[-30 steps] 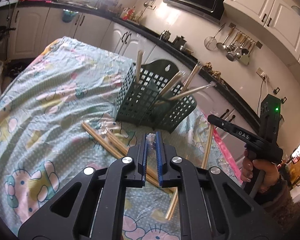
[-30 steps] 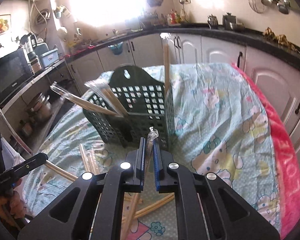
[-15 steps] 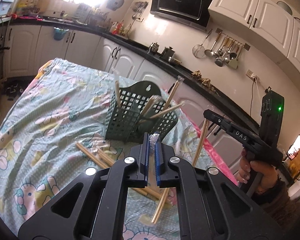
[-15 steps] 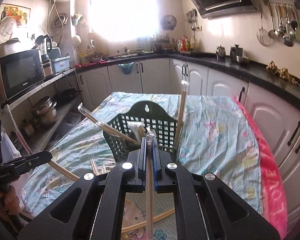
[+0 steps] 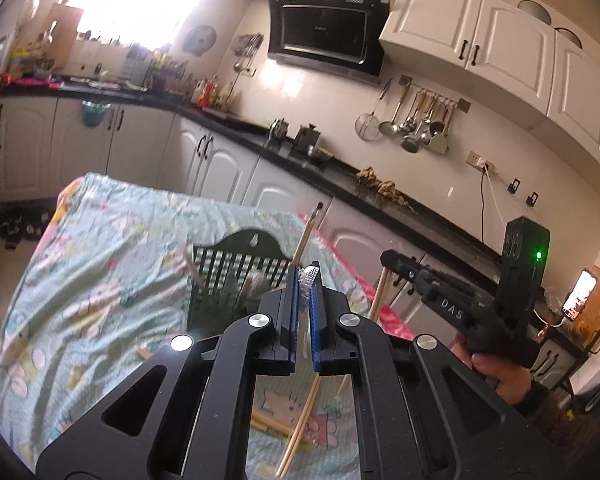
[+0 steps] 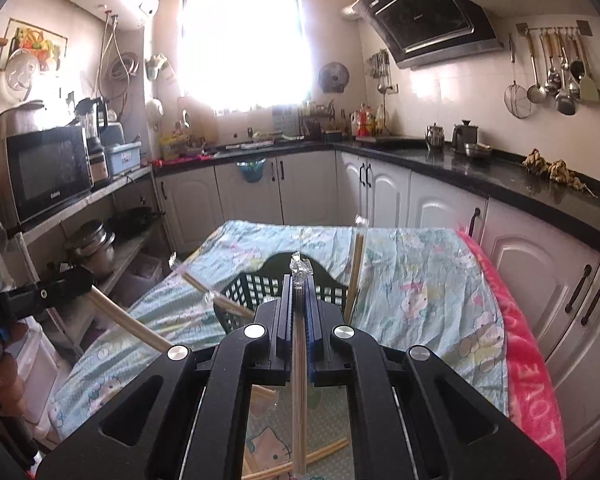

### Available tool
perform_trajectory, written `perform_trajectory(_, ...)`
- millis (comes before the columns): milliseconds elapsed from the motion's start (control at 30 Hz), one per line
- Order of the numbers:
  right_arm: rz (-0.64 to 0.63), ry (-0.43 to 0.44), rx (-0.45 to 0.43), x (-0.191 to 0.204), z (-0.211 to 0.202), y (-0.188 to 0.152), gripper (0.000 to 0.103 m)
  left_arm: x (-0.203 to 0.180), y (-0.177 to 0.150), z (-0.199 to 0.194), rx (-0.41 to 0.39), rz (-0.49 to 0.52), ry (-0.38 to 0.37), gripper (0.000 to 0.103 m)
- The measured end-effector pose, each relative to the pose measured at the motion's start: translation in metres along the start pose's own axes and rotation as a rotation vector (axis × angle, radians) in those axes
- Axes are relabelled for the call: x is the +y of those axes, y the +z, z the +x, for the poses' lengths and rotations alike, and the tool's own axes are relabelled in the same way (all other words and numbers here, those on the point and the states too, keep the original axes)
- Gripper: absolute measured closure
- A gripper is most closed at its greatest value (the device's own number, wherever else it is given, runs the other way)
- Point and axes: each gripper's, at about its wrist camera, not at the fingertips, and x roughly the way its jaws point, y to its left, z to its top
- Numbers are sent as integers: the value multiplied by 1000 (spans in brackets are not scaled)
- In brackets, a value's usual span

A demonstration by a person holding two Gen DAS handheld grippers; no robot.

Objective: Organize utensils
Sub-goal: 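Lift both held chopsticks upright and carry them above the green caddy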

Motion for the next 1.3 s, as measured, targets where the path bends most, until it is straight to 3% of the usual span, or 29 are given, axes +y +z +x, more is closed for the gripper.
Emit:
perform_trajectory(200,-1,-6,-61,-1,-11,18,98,-6,26,-5,-32,19,-27,101)
perform_trajectory(767,-69,-18,-162,4,-20,66,98,-22,95,-18,-156,78,9,101)
perform_trajectory(1067,-75,-18,-227,1,-12,98,98,-23,122,5,-187,105,62,101)
perform_trajectory(1300,-73,-20,-251,-2,9,115,98,-18,129,33,-168,111,86,101)
